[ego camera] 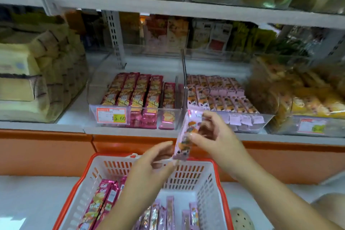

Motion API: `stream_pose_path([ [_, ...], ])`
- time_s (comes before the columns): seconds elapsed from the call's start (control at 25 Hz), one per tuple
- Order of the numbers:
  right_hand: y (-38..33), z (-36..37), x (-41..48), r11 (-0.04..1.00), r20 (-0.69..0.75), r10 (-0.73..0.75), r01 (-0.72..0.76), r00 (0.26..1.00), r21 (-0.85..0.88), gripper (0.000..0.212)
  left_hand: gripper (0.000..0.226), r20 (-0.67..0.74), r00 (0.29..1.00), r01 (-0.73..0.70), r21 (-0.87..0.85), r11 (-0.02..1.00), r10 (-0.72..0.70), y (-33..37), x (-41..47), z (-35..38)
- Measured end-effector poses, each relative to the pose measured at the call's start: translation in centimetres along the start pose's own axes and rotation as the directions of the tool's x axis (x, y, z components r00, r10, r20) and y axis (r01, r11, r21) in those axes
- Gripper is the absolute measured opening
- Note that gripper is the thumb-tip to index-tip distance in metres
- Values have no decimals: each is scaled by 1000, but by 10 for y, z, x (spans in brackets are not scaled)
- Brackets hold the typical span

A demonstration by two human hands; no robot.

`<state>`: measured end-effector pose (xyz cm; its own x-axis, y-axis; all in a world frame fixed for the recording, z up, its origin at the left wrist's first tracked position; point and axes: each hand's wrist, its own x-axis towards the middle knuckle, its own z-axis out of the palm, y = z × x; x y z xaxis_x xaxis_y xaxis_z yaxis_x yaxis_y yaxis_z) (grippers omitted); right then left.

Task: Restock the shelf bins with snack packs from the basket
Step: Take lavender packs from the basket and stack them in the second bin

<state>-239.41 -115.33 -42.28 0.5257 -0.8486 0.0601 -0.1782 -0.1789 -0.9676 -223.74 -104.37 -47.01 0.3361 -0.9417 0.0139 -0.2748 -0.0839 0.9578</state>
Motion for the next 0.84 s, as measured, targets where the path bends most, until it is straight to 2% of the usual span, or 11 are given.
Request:
stream_pose_path([
  [0.04, -21, -18, 12, 997, -94, -83, 83, 992, -9, 38, 38, -66, 990, -117, 94, 989, 123, 21, 7, -5],
  [0.12, -50, -54, 39, 985, -291, -173, 169, 941, -39, 32, 44, -82, 943, -279, 341, 898, 324, 52, 24, -8],
  [0.2, -57, -80, 69, 988, -387, -151, 130, 910, -81, 30, 57, -19, 924, -312, 542, 780, 383, 62, 46, -5],
  [0.28, -44, -95, 93, 987, -370, -25, -35, 929, -155, 29, 63, 11, 941, -246, 706, 664, 337, 52, 66, 2],
  [0.4, -14, -96, 118, 920, -222, 246, -300, 943, -253, 22, 65, 17, 936, -211, 828, 520, 352, 30, 79, 7],
  [0.48, 3, -95, 133, 873, -218, 301, -360, 928, -329, 37, 65, 32, 932, -226, 830, 510, 360, 22, 83, 6],
  [0.64, 3, -87, 134, 832, -200, 303, -361, 932, -421, 43, 64, 27, 908, -273, 796, 540, 419, 16, 88, 7],
  [0.72, -14, -83, 119, 847, -280, 176, -290, 944, -445, 44, 64, 14, 887, -305, 768, 562, 462, 19, 88, 7],
  [0.76, -24, -81, 106, 877, -356, 32, -197, 934, -437, 42, 63, 13, 879, -327, 743, 584, 476, 22, 84, 6],
  [0.84, -45, -66, 66, 941, -443, -244, 101, 863, -323, 26, 57, -40, 861, -366, 646, 670, 508, 22, 69, 1],
])
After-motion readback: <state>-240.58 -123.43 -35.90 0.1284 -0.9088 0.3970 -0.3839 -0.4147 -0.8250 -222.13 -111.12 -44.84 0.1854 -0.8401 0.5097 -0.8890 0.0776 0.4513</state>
